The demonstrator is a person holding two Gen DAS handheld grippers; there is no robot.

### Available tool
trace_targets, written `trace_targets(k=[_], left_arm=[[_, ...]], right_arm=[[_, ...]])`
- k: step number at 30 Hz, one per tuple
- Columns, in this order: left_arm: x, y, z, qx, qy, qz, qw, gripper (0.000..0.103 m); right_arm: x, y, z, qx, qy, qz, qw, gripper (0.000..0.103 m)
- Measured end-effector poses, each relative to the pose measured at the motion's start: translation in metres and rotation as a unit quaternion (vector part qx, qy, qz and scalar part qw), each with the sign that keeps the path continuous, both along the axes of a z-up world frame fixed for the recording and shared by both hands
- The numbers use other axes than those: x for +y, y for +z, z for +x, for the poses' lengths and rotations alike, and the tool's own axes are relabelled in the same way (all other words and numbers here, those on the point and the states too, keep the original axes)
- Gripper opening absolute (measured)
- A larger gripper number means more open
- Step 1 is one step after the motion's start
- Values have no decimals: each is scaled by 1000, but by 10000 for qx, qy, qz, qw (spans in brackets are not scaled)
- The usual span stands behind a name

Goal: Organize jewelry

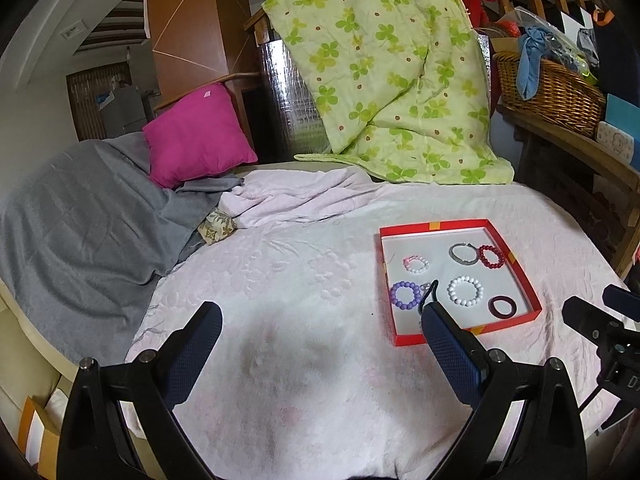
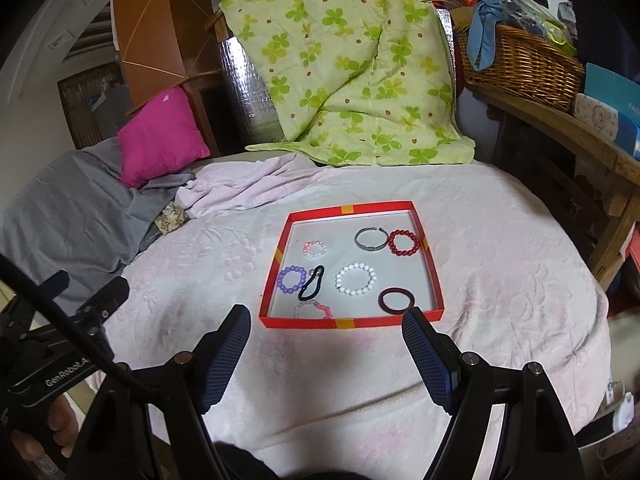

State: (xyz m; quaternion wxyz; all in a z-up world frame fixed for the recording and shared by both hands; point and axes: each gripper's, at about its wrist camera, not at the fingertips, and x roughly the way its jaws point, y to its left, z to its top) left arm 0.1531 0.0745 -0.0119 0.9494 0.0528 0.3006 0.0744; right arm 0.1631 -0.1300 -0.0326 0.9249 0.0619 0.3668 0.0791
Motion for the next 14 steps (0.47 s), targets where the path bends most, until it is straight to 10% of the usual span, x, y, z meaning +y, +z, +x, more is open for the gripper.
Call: trace_targets(k=[14], left_arm=[[-2,-6,17,-13,-91,-3,10000,100]], right_arm=[[1,-15,25,116,9,9,9999,81]])
